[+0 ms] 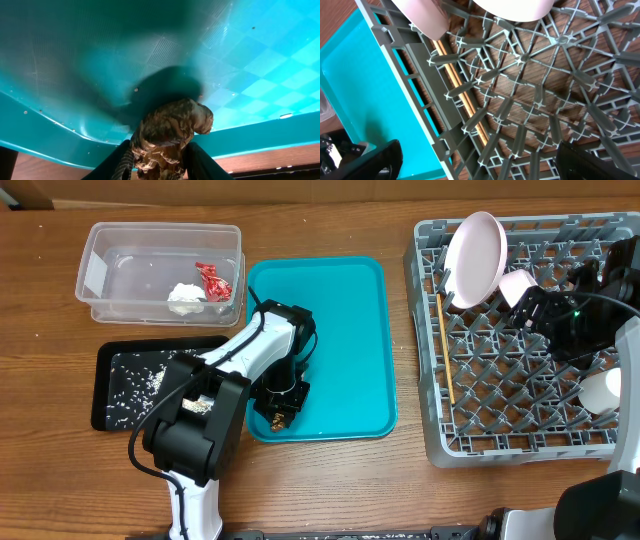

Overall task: Sort waste into correct bins and load items into the dishwasher
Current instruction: 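Carry the scrap with the left gripper and drop it on the black tray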

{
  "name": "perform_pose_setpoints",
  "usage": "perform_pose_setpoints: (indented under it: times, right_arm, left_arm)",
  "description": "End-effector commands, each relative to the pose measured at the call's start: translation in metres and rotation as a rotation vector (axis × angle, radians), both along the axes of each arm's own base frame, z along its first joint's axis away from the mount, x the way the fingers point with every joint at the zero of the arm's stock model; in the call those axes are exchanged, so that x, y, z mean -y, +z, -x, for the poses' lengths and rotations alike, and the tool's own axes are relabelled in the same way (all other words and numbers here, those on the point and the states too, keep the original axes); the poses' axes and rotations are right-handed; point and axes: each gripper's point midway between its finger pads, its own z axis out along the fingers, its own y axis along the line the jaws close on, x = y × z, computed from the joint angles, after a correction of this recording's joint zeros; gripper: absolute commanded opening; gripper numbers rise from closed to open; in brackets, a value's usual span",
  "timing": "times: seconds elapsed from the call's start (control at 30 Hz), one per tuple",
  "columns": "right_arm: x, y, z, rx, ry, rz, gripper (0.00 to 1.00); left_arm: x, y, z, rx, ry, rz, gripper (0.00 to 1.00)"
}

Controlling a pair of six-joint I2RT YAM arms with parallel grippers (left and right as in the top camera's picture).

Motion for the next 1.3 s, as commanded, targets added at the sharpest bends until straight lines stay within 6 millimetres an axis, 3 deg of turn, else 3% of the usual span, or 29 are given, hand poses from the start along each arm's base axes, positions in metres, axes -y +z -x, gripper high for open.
perform_pose_setpoints:
  times: [0.0,0.23,0.63,0.77,0.97,1.13,1.27]
  right_arm:
    - [-0.003,0.001,0.000,0.009,0.005,-0.007,1.00]
    - [-0.003,0.001,0.000,0.009,0.005,-0.007,1.00]
    - [-0.003,0.001,0.000,0.009,0.005,-0.007,1.00]
    - [-0.003,0.001,0.000,0.009,0.005,-0.007,1.00]
    - [-0.002,0.001,0.000,0.007,0.004,-0.004,1.00]
    - [-0.001,0.000,0.001,0.005,0.002,0.003,1.00]
    - [-0.001,0.000,0.001,0.005,0.003,0.004,1.00]
  left_arm:
    - [0.002,-0.002,-0.001,0.002,-0.016,-0.001,0.34]
    - [0.003,-0.003,-0.005,0.017,-0.015,0.007,0.04]
    - [0.003,-0.003,-0.007,0.025,-0.015,0.006,0.04]
    - [-0.002,0.008,-0.024,0.079,0.006,-0.041,0.04]
    - [-0.013,0.043,-0.060,0.217,0.078,-0.070,0.04]
    - [-0.044,0.083,-0.075,0.347,0.190,-0.080,0.04]
    - [-0.081,0.119,-0.081,0.458,0.343,-0.078,0.04]
